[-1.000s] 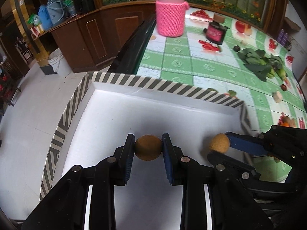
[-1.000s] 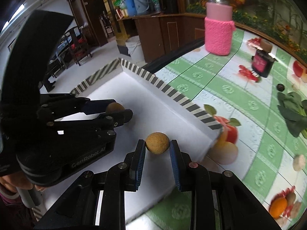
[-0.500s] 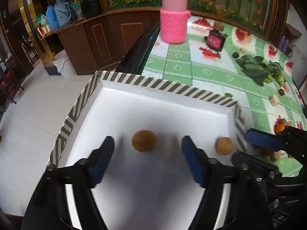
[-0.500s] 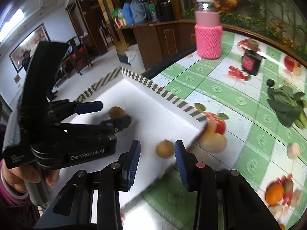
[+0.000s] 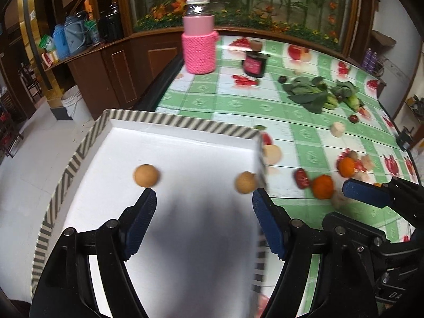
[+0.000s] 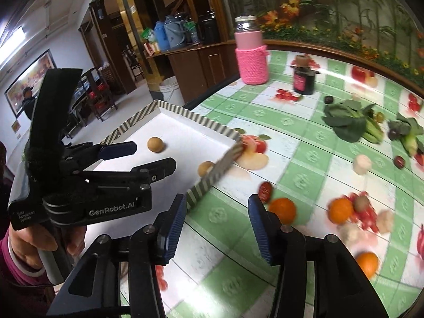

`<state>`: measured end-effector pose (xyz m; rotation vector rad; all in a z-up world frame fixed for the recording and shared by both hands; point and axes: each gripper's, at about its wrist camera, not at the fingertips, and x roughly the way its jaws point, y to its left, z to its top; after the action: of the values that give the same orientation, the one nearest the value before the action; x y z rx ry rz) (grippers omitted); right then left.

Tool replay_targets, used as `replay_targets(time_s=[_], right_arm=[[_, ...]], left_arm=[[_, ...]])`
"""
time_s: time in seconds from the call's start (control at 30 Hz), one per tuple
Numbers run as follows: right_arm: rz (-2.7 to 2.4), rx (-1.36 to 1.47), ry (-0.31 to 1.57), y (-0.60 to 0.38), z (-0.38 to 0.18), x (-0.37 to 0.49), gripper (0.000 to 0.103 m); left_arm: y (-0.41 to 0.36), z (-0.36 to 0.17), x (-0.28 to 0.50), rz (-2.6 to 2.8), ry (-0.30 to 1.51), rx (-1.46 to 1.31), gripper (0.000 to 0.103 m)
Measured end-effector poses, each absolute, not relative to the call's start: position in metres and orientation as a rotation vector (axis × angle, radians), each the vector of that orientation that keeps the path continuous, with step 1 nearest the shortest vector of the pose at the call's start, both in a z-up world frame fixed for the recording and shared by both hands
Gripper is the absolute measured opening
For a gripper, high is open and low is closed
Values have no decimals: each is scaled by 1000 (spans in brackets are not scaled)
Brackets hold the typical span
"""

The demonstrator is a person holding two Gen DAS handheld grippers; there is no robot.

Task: Organize fruits
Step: 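Carry both fruits over the white striped tray and open both grippers, then move both open grippers from the tray back over the remaining fruits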

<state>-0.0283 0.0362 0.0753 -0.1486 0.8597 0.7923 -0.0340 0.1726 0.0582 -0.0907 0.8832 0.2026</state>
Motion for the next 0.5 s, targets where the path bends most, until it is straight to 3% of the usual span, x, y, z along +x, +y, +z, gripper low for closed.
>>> replay_targets(time_s=[0.5], right_arm=[[652, -100, 866, -43, 71, -42, 57]], left_arm=[[101, 62, -40, 80, 864, -50, 75]])
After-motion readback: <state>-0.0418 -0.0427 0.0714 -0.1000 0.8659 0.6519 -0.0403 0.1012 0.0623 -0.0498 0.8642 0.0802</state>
